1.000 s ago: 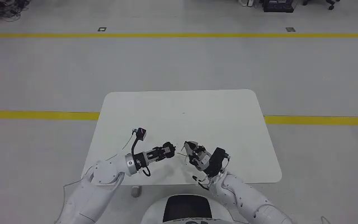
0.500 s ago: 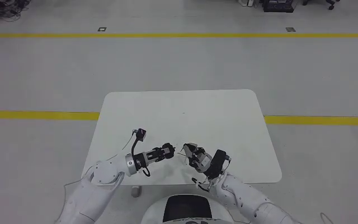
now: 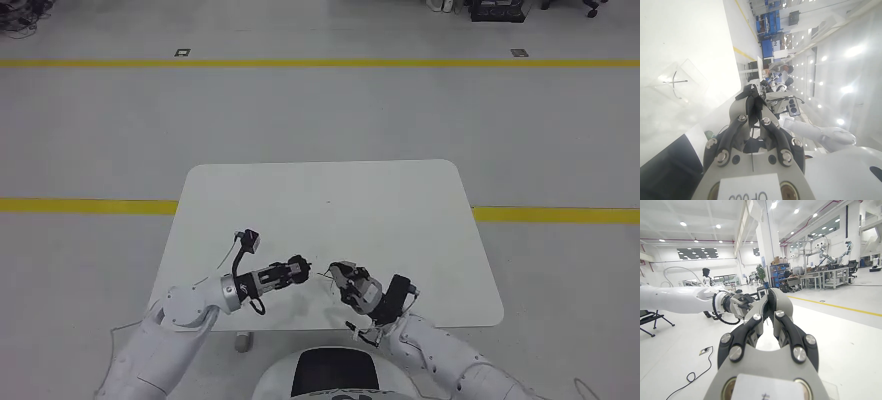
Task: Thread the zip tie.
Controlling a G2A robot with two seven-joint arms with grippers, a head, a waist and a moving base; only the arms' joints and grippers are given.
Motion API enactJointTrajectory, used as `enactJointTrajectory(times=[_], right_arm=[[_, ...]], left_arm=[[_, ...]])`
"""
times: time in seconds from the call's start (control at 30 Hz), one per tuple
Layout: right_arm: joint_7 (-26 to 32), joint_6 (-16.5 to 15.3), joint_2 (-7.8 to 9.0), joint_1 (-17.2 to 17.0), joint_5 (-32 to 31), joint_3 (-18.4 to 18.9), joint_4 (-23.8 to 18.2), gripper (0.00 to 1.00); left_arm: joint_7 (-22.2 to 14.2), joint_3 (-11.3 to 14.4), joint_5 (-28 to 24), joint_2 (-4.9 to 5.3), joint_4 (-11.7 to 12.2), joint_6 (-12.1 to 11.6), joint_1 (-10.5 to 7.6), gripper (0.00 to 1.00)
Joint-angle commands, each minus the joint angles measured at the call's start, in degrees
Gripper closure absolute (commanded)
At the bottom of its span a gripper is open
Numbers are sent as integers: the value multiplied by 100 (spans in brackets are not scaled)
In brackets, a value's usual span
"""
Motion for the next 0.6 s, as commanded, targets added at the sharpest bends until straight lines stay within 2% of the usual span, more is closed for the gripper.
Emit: enactJointTrajectory(times=[0.0, 0.13, 0.3, 0.5, 0.57], right_arm=[[-224, 0, 80, 173, 135, -268, 57, 100], [-593, 0, 231, 598, 406, -907, 167, 100], [-849, 0, 365, 1186, 811, -1762, 297, 100], [-849, 0, 365, 1186, 811, -1762, 297, 100], [-823, 6, 364, 1180, 817, -1755, 284, 100]], left_arm=[[-214, -39, -177, 23, -7, 16, 23, 100], [-412, -79, -278, 61, -53, 47, 68, 100], [-461, -98, -203, 99, -123, 40, 87, 100], [-461, -98, -203, 99, -123, 40, 87, 100], [-417, -17, -247, 92, -141, 154, 81, 100]])
